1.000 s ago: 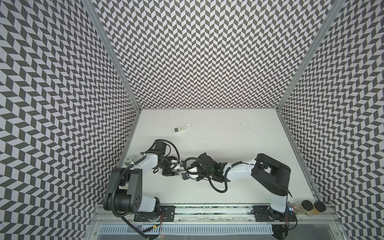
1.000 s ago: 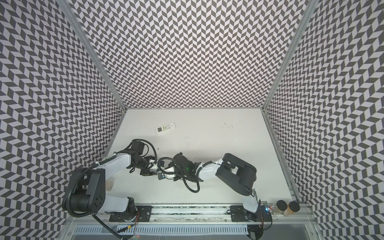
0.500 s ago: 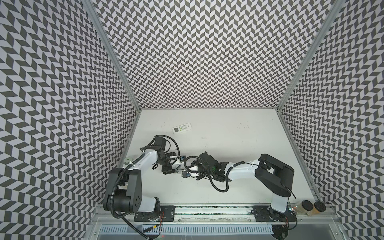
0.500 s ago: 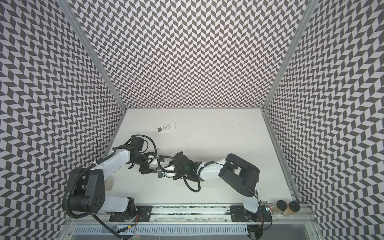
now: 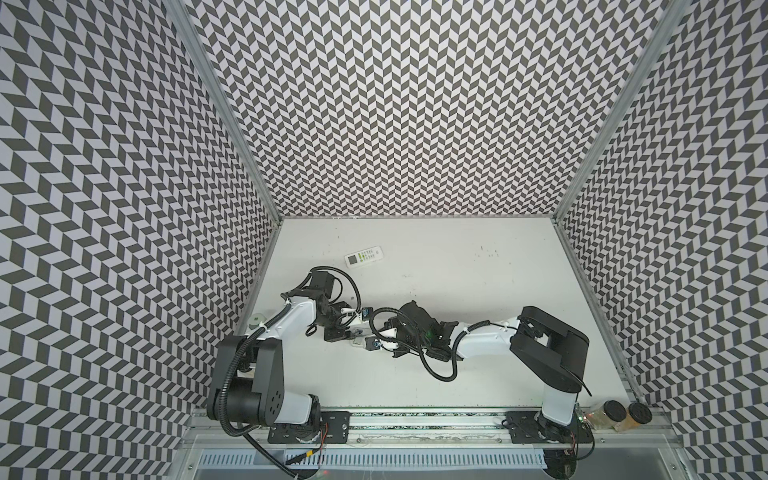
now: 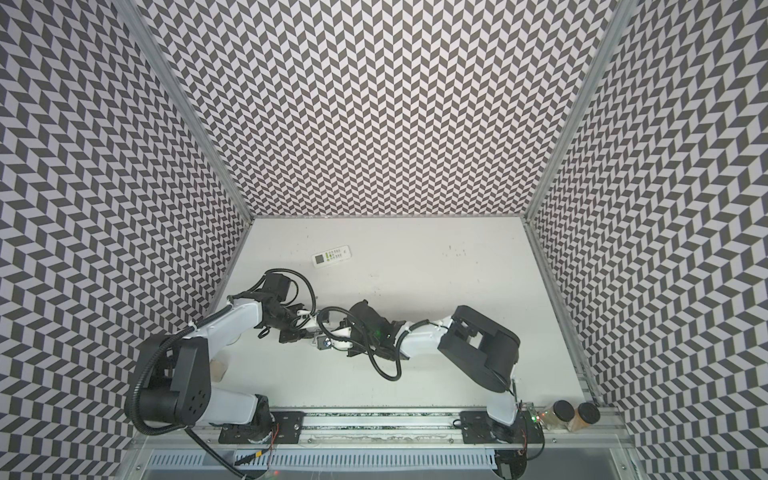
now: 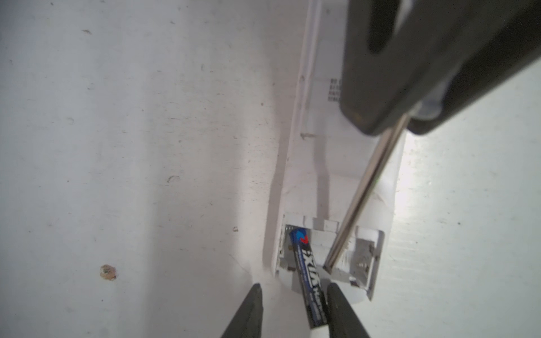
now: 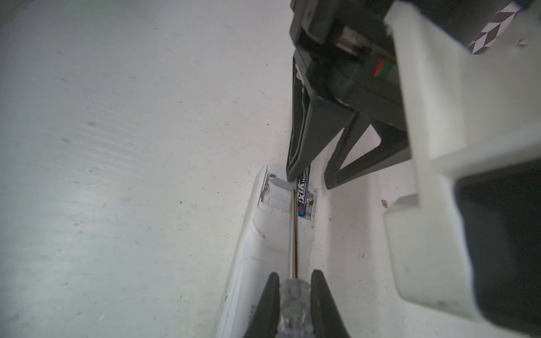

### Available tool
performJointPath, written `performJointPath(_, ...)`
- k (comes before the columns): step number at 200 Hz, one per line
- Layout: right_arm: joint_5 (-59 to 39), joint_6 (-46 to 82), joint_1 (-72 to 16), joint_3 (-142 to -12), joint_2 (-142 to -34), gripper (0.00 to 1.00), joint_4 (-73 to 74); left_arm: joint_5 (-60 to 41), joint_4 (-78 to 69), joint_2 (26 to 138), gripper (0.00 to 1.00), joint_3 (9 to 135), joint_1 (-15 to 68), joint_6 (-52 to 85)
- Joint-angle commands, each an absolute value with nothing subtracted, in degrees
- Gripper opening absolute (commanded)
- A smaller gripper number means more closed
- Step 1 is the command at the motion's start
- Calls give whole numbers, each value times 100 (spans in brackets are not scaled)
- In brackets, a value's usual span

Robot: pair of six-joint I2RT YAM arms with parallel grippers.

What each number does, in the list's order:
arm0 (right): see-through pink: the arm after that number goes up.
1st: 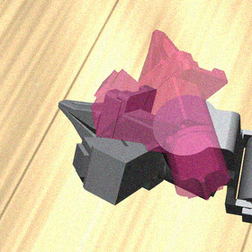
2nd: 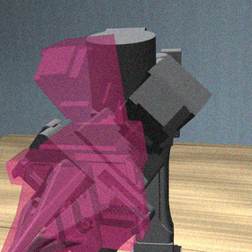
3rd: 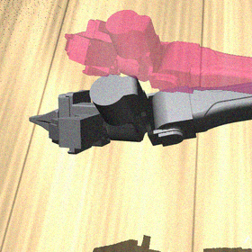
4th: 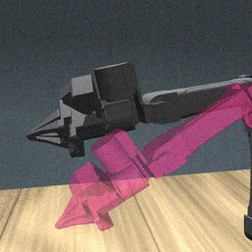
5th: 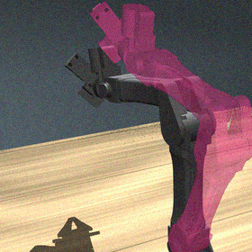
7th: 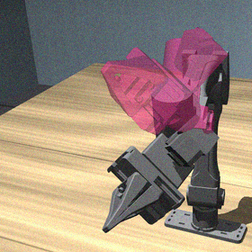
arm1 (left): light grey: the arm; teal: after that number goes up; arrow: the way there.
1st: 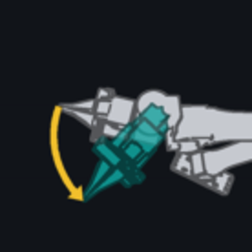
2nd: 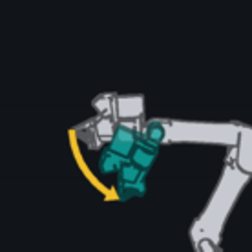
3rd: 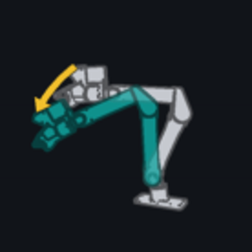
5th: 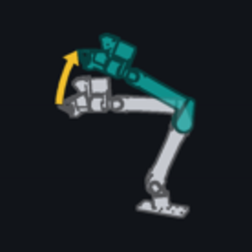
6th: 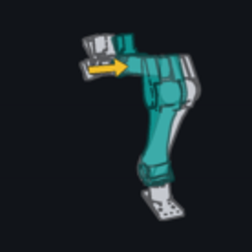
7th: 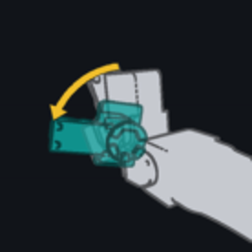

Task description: Unload the batteries from the remote control

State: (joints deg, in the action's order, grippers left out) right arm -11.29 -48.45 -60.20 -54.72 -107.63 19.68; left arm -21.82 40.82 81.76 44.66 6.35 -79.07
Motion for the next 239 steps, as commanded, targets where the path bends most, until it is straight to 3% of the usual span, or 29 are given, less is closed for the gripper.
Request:
performJointPath(1, -1222, -4825, -6010, -5620, -10820, 0, 2049, -2111, 3965, 8217, 46, 4335, 650, -8004)
performJointPath(111, -916, -4553, -5991, -4929, -9706, 0, 1965, -2179, 3964, 8213, 16, 4510, 628, -7853)
performJointPath(152, -537, -4011, -5853, -3996, -8602, 0, 2141, -2410, 4301, 8159, 14, 5053, 624, -7673)
performJointPath(204, -532, -3113, -5053, -2978, -7129, 0, 2425, -2838, 4016, 8370, 9, 5536, 831, -7363)
performJointPath(239, -493, -2833, -4749, -2715, -6652, 0, 2312, -2538, 3717, 8349, 20, 5516, 727, -7272)
